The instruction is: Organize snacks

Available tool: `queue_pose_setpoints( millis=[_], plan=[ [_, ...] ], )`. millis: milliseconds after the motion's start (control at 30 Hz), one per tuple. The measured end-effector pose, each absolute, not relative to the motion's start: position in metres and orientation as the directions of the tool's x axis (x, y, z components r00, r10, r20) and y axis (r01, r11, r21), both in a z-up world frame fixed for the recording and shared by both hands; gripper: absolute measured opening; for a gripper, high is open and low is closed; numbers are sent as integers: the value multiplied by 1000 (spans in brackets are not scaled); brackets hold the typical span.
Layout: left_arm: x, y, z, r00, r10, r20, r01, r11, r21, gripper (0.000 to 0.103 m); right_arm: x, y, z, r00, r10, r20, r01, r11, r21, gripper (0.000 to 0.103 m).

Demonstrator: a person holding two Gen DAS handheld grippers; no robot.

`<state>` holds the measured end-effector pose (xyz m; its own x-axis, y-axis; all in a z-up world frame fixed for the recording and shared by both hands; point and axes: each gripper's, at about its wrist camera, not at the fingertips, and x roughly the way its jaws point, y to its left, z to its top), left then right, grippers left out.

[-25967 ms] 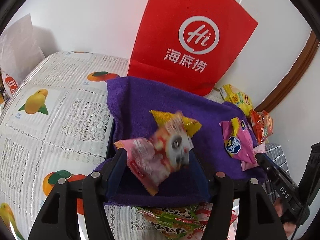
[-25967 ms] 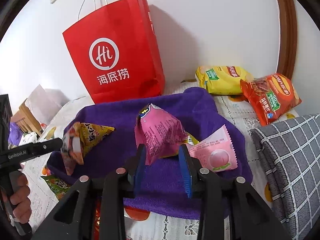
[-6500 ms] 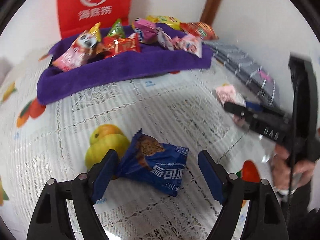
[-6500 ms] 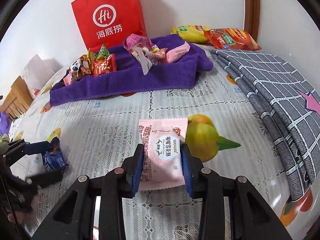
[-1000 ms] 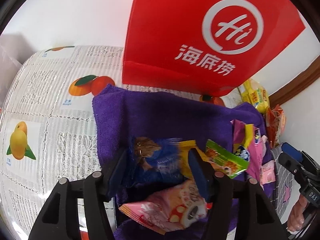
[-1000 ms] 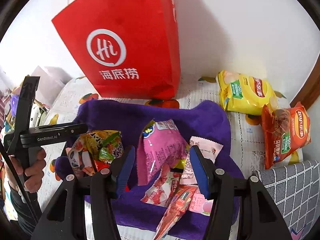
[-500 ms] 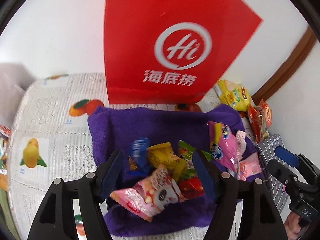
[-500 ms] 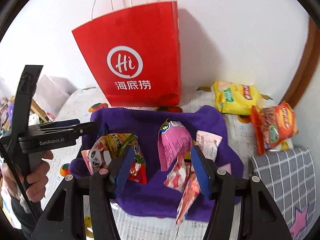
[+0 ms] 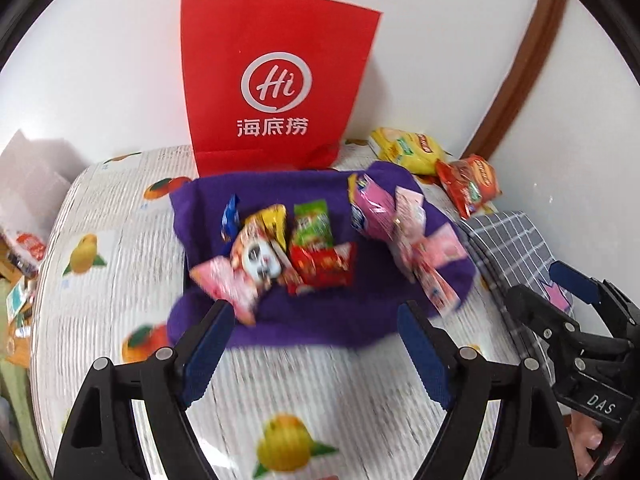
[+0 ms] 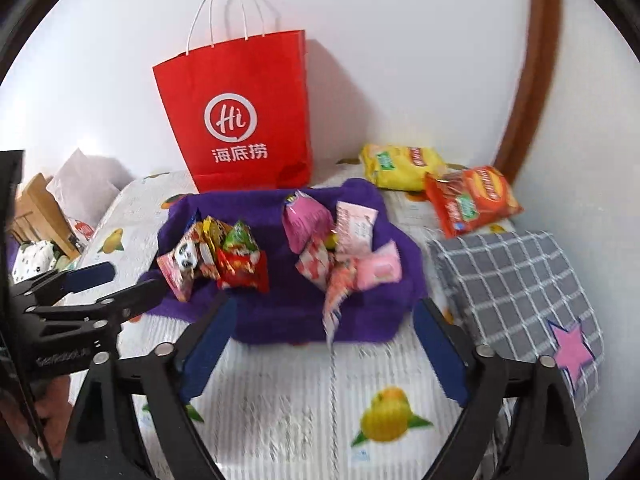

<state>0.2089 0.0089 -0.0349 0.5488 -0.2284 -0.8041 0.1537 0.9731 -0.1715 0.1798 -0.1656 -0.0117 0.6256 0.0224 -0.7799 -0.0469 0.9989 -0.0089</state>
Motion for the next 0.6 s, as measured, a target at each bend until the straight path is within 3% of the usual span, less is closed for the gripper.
queue_pose_setpoints(
  millis=[267, 600],
  plan=[
    [133, 0, -12, 627, -183, -757, 143, 983, -120, 98, 110, -177, -2, 621, -20, -784, 3, 1000, -23, 100],
    [44, -12, 13, 704, -138, -696, 142, 988, -53, 98, 19, -188, 13, 665, -7, -747, 38, 999, 25, 100]
  ],
)
